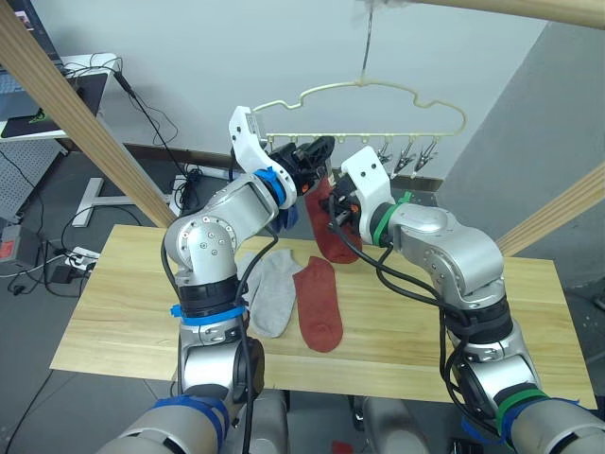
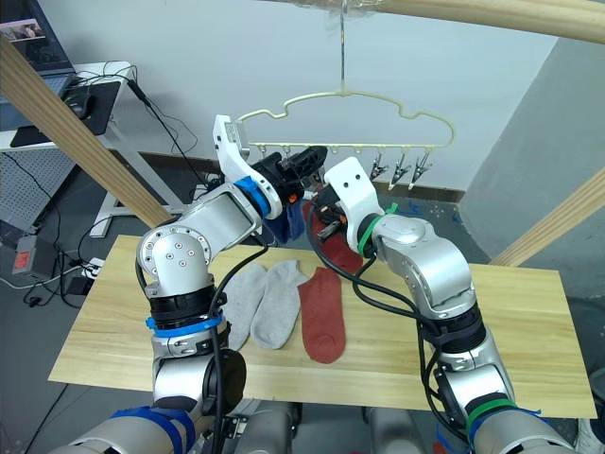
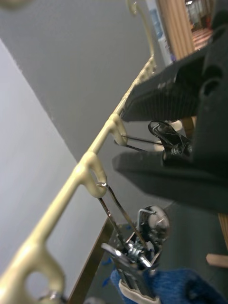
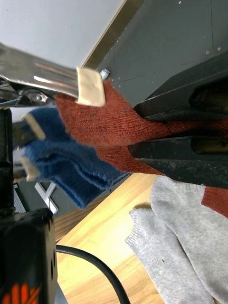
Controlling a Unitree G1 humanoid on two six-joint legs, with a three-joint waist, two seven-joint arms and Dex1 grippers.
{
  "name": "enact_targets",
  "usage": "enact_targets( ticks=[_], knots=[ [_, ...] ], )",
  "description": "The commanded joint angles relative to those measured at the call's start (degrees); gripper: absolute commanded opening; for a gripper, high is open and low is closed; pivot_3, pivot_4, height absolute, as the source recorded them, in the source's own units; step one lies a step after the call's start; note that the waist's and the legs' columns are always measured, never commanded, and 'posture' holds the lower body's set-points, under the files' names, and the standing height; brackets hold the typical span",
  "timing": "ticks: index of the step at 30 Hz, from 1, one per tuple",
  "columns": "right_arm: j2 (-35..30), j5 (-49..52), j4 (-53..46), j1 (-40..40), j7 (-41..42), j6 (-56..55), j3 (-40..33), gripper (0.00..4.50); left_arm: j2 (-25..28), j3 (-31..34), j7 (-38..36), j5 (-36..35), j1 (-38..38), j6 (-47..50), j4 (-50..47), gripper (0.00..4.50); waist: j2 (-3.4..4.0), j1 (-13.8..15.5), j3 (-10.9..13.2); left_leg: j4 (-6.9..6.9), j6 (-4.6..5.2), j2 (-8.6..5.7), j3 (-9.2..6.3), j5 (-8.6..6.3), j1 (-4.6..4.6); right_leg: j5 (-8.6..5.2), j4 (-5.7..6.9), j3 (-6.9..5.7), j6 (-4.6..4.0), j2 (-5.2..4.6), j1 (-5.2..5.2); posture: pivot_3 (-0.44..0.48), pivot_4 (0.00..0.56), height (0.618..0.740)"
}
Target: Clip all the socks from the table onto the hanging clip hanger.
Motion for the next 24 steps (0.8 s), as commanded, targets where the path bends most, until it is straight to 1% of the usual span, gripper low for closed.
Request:
enact_targets(
  ticks=[1,2,5,11,15,20,24],
  knots=[
    [0.5,1.1,-2.5,-1.3,-0.2,-0.3,-1.5,0.37,0.1,-0.4,0.1,-1.2,-1.2,-0.3,-1.6,2.74,0.0,0.0,0.0,0.0,0.0,0.0,0.0,0.0,0.0,0.0,0.0,0.0,0.0,0.0,0.0,-0.02,0.294,0.74],
    [0.6,1.4,-2.5,-1.3,-0.2,0.0,-1.7,0.37,0.1,-0.5,0.1,-1.3,-1.1,-0.2,-1.6,2.74,0.0,0.0,0.0,0.0,0.0,0.0,0.0,0.0,0.0,0.0,0.01,0.0,0.0,0.0,0.0,-0.02,0.294,0.74],
    [0.8,1.8,-2.5,-1.3,-0.2,0.7,-1.7,1.0,0.3,-0.4,0.0,-1.7,-0.9,0.2,-2.1,2.78,0.0,0.0,0.0,0.0,0.0,0.0,0.0,0.0,0.0,0.0,0.01,0.0,0.0,0.0,0.0,-0.02,0.294,0.74],
    [0.3,1.7,-2.1,-1.0,-0.9,0.4,-1.4,3.03,1.7,-1.1,-1.0,-3.6,-0.1,2.7,-4.0,2.78,0.0,0.0,0.0,0.01,0.0,0.0,-0.01,0.0,0.0,0.0,0.02,-0.01,0.0,0.0,0.0,-0.011,0.289,0.74],
    [-0.6,1.4,-2.0,-0.5,-1.0,0.0,-1.0,4.46,4.0,-3.0,-2.3,-5.3,1.5,6.0,-7.3,2.78,0.01,0.0,0.0,0.01,0.0,0.01,-0.01,0.0,0.0,0.0,0.02,0.0,0.0,0.0,0.0,-0.004,0.28,0.74],
    [-2.6,1.8,-2.8,1.4,-0.2,0.0,-1.3,4.46,7.8,-4.4,-3.9,-7.3,4.3,9.4,-12.1,2.78,0.02,0.1,0.0,0.01,-0.02,0.02,-0.02,0.01,0.01,0.0,0.04,-0.01,0.0,0.0,0.0,0.007,0.267,0.74],
    [-4.9,2.7,-4.5,4.3,0.9,-0.7,-2.3,4.46,11.1,-5.3,-5.5,-7.1,7.0,9.2,-15.6,2.78,0.01,0.1,-0.1,0.01,-0.04,0.02,-0.02,0.02,0.01,0.0,0.04,-0.01,-0.01,-0.01,0.0,0.009,0.25,0.74]
  ],
)
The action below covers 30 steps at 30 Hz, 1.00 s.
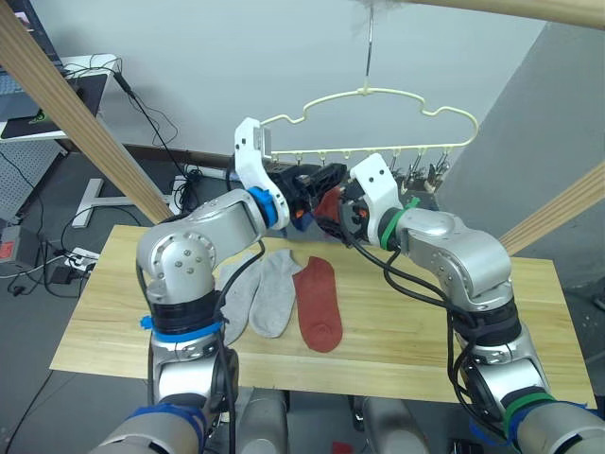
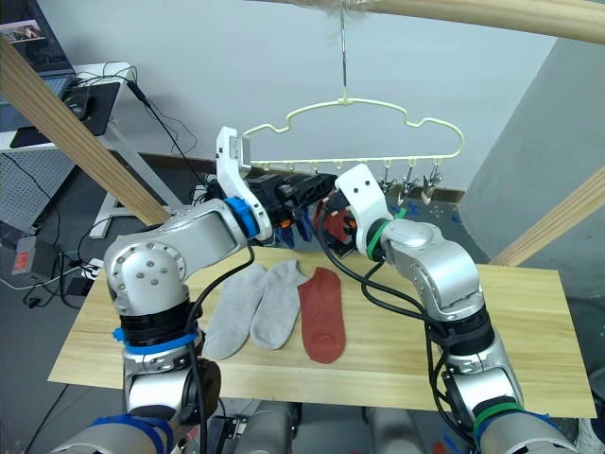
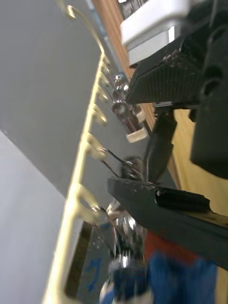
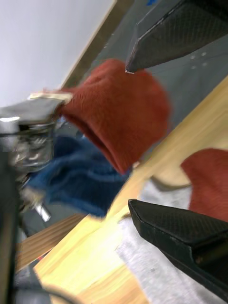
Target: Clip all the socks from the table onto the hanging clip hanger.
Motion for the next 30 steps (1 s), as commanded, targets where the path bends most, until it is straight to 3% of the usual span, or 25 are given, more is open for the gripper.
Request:
enact_targets(
  ticks=[1,8,15,22,30],
  knots=[
    [-1.7,1.3,-4.4,2.9,1.3,-2.1,-2.6,4.46,2.8,-1.4,-1.7,-0.5,1.7,-0.2,-5.7,2.78,0.0,0.0,0.0,0.0,-0.01,0.0,-0.01,0.01,0.0,0.0,0.0,-0.01,0.0,0.0,0.0,0.012,0.243,0.74],
    [-3.5,4.6,-6.2,9.8,3.7,-4.4,-7.0,4.46,8.9,-7.2,-3.8,7.5,6.4,-7.7,-10.4,2.78,0.02,0.1,-0.3,0.04,-0.08,-0.03,0.0,0.05,0.0,0.01,0.03,0.0,-0.01,-0.02,0.02,0.015,0.21,0.74],
    [-3.8,6.3,-8.8,16.7,3.8,-7.7,-10.1,4.46,11.8,-13.5,-8.6,21.3,15.5,-27.1,-12.6,2.78,0.07,0.2,-1.1,0.02,-0.12,-0.03,0.02,0.07,0.01,0.02,0.03,0.0,-0.03,-0.02,0.01,0.044,0.169,0.74],
    [-3.8,8.2,-15.2,23.6,3.8,-11.1,-11.4,4.46,12.4,-10.5,-10.9,26.7,26.5,-38.0,-15.0,2.78,0.07,0.2,-3.0,0.01,-0.11,-0.03,0.03,0.07,0.02,0.02,0.04,0.0,-0.04,-0.02,0.03,0.08,0.139,0.74],
    [-3.4,9.7,-20.7,29.0,1.5,-12.0,-12.2,4.46,11.8,-4.1,-12.0,25.0,38.8,-40.5,-21.0,2.78,0.11,0.9,-5.4,0.06,0.13,-0.03,-0.02,-0.02,0.23,0.05,0.03,-0.03,-0.08,0.02,0.3,0.135,0.116,0.74]
  ],
)
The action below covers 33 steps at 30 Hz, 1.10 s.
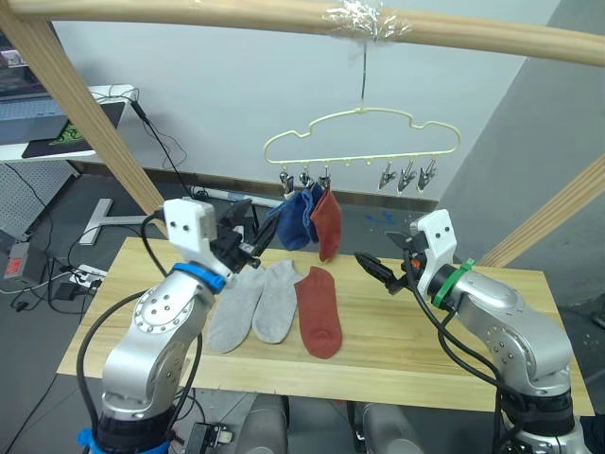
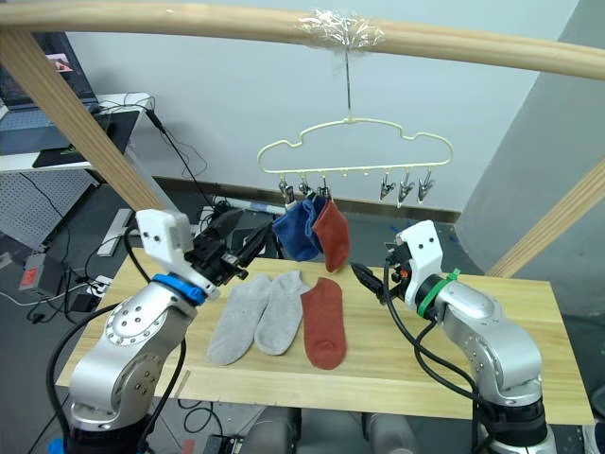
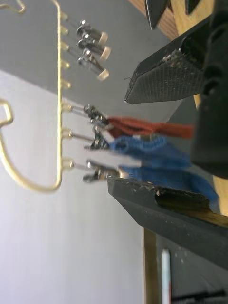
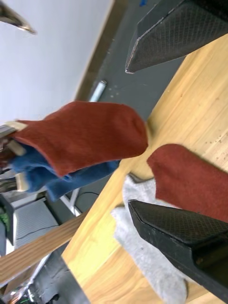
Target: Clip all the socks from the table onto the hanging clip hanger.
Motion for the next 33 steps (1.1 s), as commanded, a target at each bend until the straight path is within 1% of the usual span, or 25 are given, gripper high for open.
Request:
enact_targets(
  ticks=[1,5,10,17,21,25,29,33],
  knots=[
    [0.4,0.8,-4.1,1.1,-1.5,-2.0,-1.0,4.46,0.2,3.2,-1.3,-2.1,3.8,-1.5,-5.3,2.78,0.02,0.3,-0.5,0.01,0.01,0.0,0.0,0.0,0.03,0.0,-0.01,0.01,0.0,0.0,0.03,0.138,0.115,0.74],
    [2.2,-0.5,-4.7,0.5,-5.3,-2.7,-0.1,4.46,1.4,6.4,-4.2,-6.7,6.4,-0.8,-7.1,2.78,0.02,1.0,-1.0,0.04,0.14,0.02,0.06,0.1,0.28,0.09,-0.02,0.04,-0.17,0.06,0.25,0.164,0.116,0.74],
    [3.3,-1.5,-4.8,-0.9,-8.5,-2.9,0.9,4.46,4.9,8.8,-7.6,-10.7,6.5,0.4,-7.4,2.78,0.01,1.4,-1.2,0.02,0.44,0.06,0.1,0.42,0.35,0.21,-0.02,0.05,-0.16,0.13,0.29,0.171,0.122,0.74],
    [4.4,-2.1,-3.6,-5.9,-12.6,0.8,0.9,4.46,11.2,9.0,-11.3,-15.6,-2.0,4.8,-3.2,2.78,0.0,1.7,-1.2,0.05,0.58,0.07,0.18,0.67,0.35,0.38,-0.04,0.08,-0.29,0.12,0.29,0.148,0.143,0.74],
    [6.4,-1.8,-4.1,-8.6,-15.5,3.9,0.2,4.46,13.8,7.7,-13.1,-17.6,-6.7,8.1,-0.3,2.78,0.01,1.4,-1.2,0.01,0.59,0.09,0.18,0.68,0.35,0.47,-0.02,0.07,-0.14,0.14,0.27,0.127,0.16,0.74],
    [8.9,-1.5,-4.5,-10.4,-18.1,6.6,-0.4,4.46,14.7,6.9,-14.0,-19.0,-11.1,10.8,2.4,2.78,0.03,1.2,-1.2,-0.13,0.59,0.09,0.17,0.67,0.32,0.45,-0.05,0.06,-0.13,0.13,0.22,0.114,0.174,0.74],
    [10.4,-1.9,-4.1,-12.1,-20.1,8.5,-1.0,4.46,14.9,6.4,-14.0,-21.9,-14.7,15.5,3.8,2.78,0.06,1.1,-1.1,-0.21,0.59,0.1,0.17,0.67,0.33,0.44,-0.06,0.05,-0.12,0.14,0.19,0.109,0.189,0.74],
    [12.2,-2.7,-2.9,-14.5,-22.9,9.8,-1.9,4.46,15.3,6.0,-13.7,-25.8,-17.9,21.5,5.0,2.78,0.19,1.0,-0.6,-0.19,0.6,0.1,0.18,0.68,0.33,0.44,-0.06,0.07,-0.12,0.14,0.19,0.098,0.231,0.74]
  ],
)
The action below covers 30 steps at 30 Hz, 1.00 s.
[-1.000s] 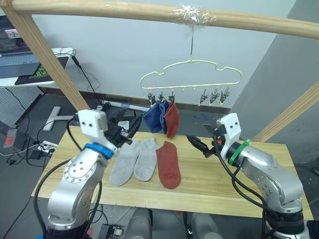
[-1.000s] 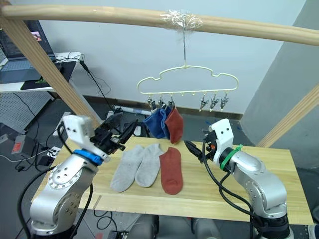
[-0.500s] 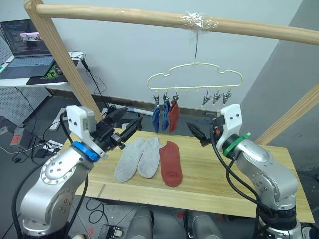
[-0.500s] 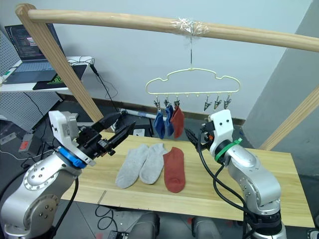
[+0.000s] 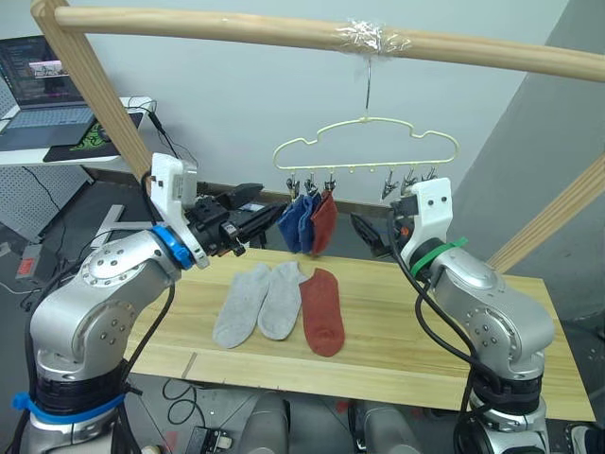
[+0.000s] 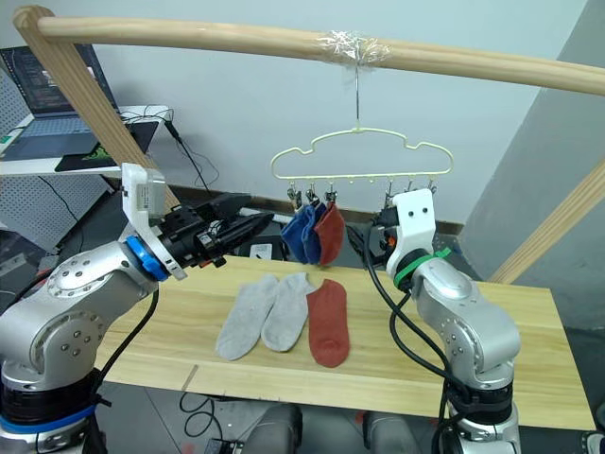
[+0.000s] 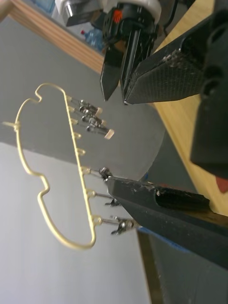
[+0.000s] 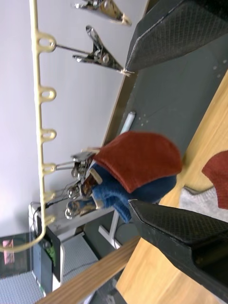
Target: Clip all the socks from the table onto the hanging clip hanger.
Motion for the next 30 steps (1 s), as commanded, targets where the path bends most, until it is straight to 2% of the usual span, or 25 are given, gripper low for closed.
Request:
enact_targets(
  ticks=[1,12,19,30],
  knots=[
    [1.8,-0.8,-0.8,-3.0,-2.7,0.6,-1.7,4.46,1.2,-0.2,-0.4,-4.4,-2.8,4.7,0.3,2.78,0.11,-0.1,0.5,0.0,0.01,0.0,-0.01,0.0,0.0,0.0,0.0,-0.01,0.0,0.01,0.0,0.097,0.242,0.74],
    [6.2,-3.2,0.0,-5.6,-7.5,2.1,-0.8,4.46,-1.7,-0.8,0.2,-3.4,-4.7,2.8,2.2,2.78,0.33,-0.2,3.7,-0.12,0.0,0.03,-0.02,0.0,-0.32,-0.01,0.0,-0.01,0.0,0.0,-0.38,0.086,0.322,0.74],
    [8.3,-5.4,1.2,-6.6,-10.2,2.0,-1.2,4.46,-2.3,-1.9,-1.8,-2.3,-5.9,0.7,3.9,2.78,0.33,-0.2,4.7,-0.54,-0.01,0.03,0.01,0.01,-0.5,0.08,0.01,-0.03,-0.13,-0.04,-0.78,0.082,0.329,0.74],
    [11.2,-7.6,1.7,-8.1,-12.1,1.2,-0.5,4.46,-2.7,-2.7,-3.9,0.3,-6.8,-3.1,5.3,2.78,0.34,-0.8,5.1,-0.67,-0.02,0.04,0.01,0.0,-0.52,0.04,-0.02,-0.04,-0.08,-0.05,-0.83,0.079,0.326,0.74]
  ],
)
